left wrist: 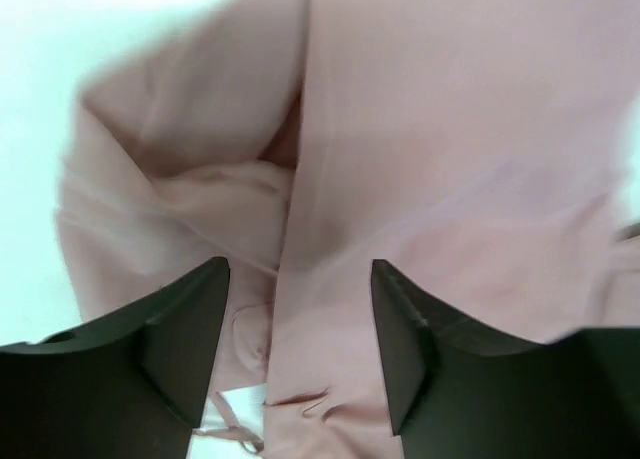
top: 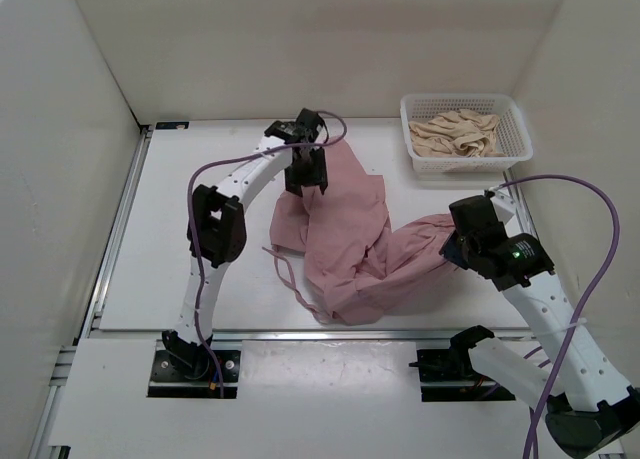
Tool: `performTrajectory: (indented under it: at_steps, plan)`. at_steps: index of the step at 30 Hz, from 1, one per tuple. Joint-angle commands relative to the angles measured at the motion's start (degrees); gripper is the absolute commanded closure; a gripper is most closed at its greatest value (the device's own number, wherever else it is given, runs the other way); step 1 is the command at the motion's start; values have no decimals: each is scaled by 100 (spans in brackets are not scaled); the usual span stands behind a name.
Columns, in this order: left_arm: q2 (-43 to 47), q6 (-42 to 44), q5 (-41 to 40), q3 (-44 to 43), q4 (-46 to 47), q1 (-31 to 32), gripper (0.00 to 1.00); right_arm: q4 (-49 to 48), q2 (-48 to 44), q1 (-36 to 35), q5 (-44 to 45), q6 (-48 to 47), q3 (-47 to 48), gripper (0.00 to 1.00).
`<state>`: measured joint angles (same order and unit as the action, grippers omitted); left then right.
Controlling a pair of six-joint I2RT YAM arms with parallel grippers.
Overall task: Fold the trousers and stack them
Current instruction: Flatten the trousers out
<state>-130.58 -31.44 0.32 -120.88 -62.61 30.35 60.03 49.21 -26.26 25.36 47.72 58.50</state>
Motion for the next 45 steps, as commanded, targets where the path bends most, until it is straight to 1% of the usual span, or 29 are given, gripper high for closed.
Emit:
performTrajectory:
  at_steps: [1,2,3,6,8,11,14,15,17,18,19,21,23,25,30,31,34,35,38,41,43,45]
  plan:
    - [78,173,-207,-944,12,-99,29,-26,-17,16,83,-62,311,100]
    - [-71,173,-207,-1390,-101,-151,28,-26,-17,16,83,-62,311,100]
    - [-377,173,-207,-1595,-102,-152,28,-26,-17,16,83,-62,311,100]
    - [-914,173,-94,-2149,-164,-293,28,35,-17,16,83,-123,364,100]
    - [-1100,113,55,-2273,-77,-415,28,88,-17,16,83,-123,478,100]
    - [-1364,112,144,-2344,178,-416,28,149,-17,16,30,-176,478,100]
    - [-1610,112,539,-2616,319,-416,22,202,-17,16,30,-115,531,100]
    - [-1611,112,722,-2616,320,-416,22,202,-17,16,30,-114,470,100]
    - [-1611,182,785,-2616,416,-416,22,202,-17,16,30,-62,408,100]
    - [-1611,234,786,-2616,495,-363,25,202,-17,16,-22,-62,347,100]
    - [-1558,235,855,-2555,547,-363,33,202,-17,16,-23,-62,346,100]
    - [-1506,287,970,-2502,548,-310,43,202,-17,16,-23,-9,294,100]
    - [-1505,349,1172,-2502,610,-310,51,202,-17,16,-23,-9,294,100]
    - [-1505,419,1391,-2450,610,-310,55,202,-17,16,-23,-9,355,100]
    - [-1567,472,1621,-2449,610,-310,56,264,-17,16,91,-62,530,100]
    - [-1567,472,1621,-2449,610,-310,66,264,-17,16,91,-62,531,100]
    - [-1461,472,1498,-2388,610,-310,85,264,-17,16,91,-1,479,100]
    - [-1409,472,1437,-2388,610,-310,90,264,-17,16,31,0,478,100]
    - [-1295,472,1489,-2326,662,-310,90,264,-17,16,30,-52,478,100]
    - [-1102,367,1542,-2326,662,-538,90,316,-17,16,170,-210,609,100]
    - [-839,367,1542,-2160,662,-818,90,316,44,16,275,-272,663,100]
    - [-303,305,1542,-2028,662,-1091,90,238,228,16,355,-334,811,100]
